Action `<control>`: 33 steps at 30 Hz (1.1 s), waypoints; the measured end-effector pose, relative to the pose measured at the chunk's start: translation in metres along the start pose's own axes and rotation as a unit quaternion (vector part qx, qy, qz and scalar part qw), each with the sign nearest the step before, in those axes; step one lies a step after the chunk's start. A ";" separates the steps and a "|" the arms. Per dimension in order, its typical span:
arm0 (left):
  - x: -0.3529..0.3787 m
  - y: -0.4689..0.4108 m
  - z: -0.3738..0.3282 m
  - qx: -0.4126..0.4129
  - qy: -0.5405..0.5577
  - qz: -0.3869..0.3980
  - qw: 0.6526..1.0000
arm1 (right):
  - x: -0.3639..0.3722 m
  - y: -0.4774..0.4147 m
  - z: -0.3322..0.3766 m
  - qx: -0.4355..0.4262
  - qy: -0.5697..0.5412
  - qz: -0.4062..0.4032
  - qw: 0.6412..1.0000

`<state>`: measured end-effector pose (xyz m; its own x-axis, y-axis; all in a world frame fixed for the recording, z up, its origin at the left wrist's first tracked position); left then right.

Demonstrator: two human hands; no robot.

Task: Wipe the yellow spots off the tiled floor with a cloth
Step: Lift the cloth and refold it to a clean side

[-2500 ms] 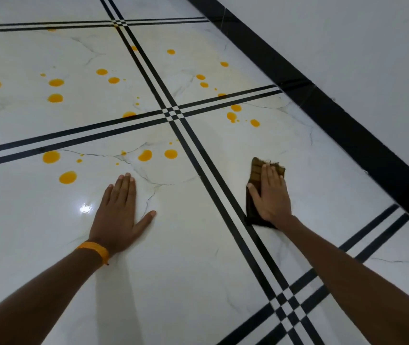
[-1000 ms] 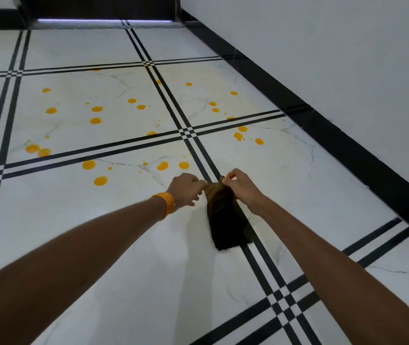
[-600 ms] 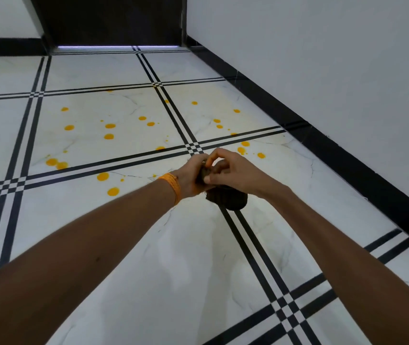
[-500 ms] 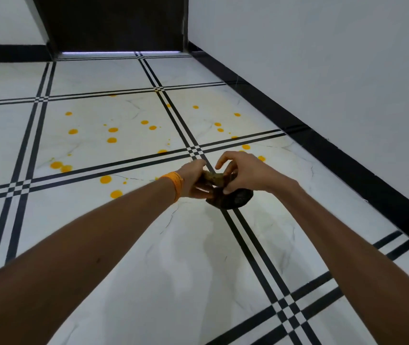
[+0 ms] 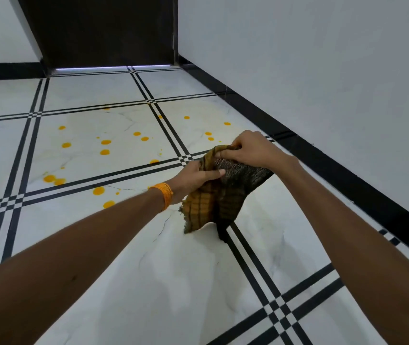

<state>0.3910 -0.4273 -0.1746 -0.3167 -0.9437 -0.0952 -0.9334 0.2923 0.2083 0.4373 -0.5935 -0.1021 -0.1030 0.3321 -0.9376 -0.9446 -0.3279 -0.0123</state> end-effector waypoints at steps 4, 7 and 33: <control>-0.001 0.002 0.005 -0.032 -0.077 0.022 0.996 | 0.002 0.007 -0.016 0.069 -0.087 0.088 0.990; 0.004 0.010 0.011 -0.090 -0.154 0.089 0.980 | -0.009 0.010 -0.013 0.078 -0.275 0.059 0.956; -0.004 0.020 -0.014 -0.136 0.289 0.035 0.947 | 0.101 0.038 -0.014 0.184 -0.722 0.209 0.634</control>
<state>0.3760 -0.4198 -0.1567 -0.1574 -0.8737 0.4604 -0.8106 0.3805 0.4451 0.3950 -0.5853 -0.2018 -0.2954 0.8343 0.4654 -0.7218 -0.5141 0.4634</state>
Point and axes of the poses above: each hand's wrist, its own y-axis away from the middle knuckle, its own x-axis out of the palm, z = x × y, the point moved 2 cm from there along -y, towards the middle knuckle, and after that the axes turned 2 degrees about z, right-handed, at the moved point
